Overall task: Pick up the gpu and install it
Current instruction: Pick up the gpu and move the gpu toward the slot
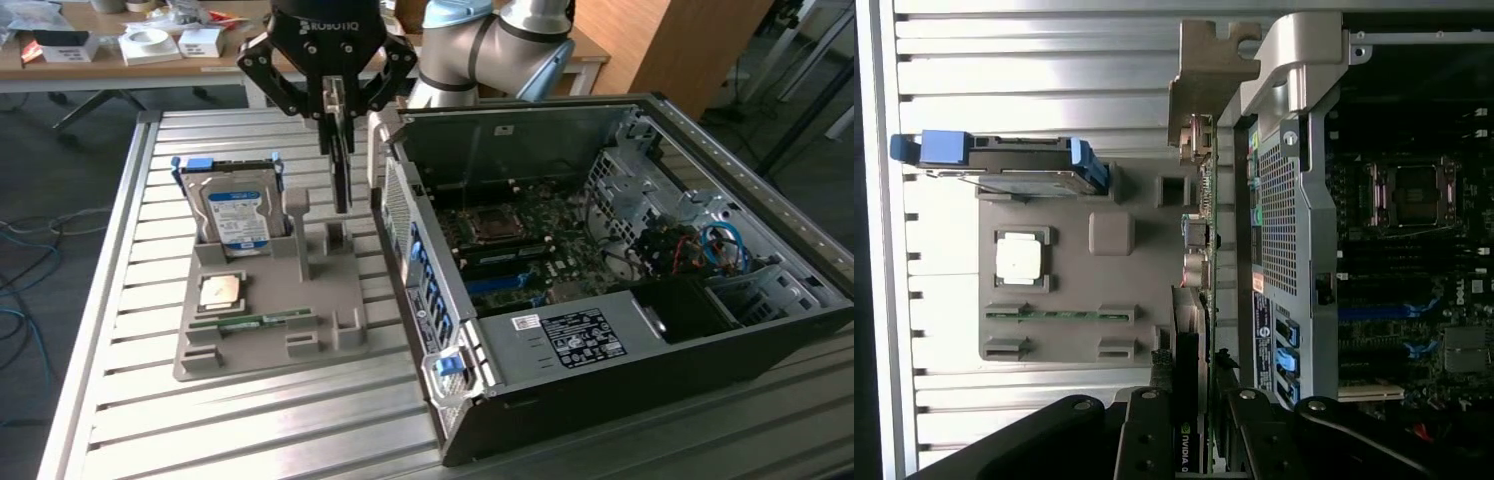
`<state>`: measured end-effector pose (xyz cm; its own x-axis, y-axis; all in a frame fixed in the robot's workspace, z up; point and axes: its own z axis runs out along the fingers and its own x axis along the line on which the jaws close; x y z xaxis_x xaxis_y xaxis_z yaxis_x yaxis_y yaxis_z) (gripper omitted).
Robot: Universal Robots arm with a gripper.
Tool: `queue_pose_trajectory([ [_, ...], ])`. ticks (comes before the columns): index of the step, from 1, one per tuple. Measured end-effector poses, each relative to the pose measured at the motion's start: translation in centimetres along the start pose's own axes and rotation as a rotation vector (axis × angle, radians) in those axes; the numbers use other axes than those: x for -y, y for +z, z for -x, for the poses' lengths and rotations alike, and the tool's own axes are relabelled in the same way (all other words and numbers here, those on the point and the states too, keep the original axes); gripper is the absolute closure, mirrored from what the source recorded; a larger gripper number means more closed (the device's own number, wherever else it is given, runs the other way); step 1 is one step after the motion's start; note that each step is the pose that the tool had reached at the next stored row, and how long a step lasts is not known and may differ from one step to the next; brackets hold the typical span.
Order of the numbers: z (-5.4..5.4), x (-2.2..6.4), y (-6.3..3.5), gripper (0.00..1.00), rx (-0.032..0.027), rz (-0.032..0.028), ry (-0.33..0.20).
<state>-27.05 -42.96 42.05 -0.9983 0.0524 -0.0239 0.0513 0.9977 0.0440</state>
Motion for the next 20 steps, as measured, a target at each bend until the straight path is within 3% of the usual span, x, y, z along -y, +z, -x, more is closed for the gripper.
queue_pose_trajectory([
  [10, 0.1, 0.00, -0.03, 0.74, -0.0004, -0.0004, 0.000],
  [20, 1.8, -0.09, 0.03, 0.74, -0.0002, -0.0002, 0.000],
])
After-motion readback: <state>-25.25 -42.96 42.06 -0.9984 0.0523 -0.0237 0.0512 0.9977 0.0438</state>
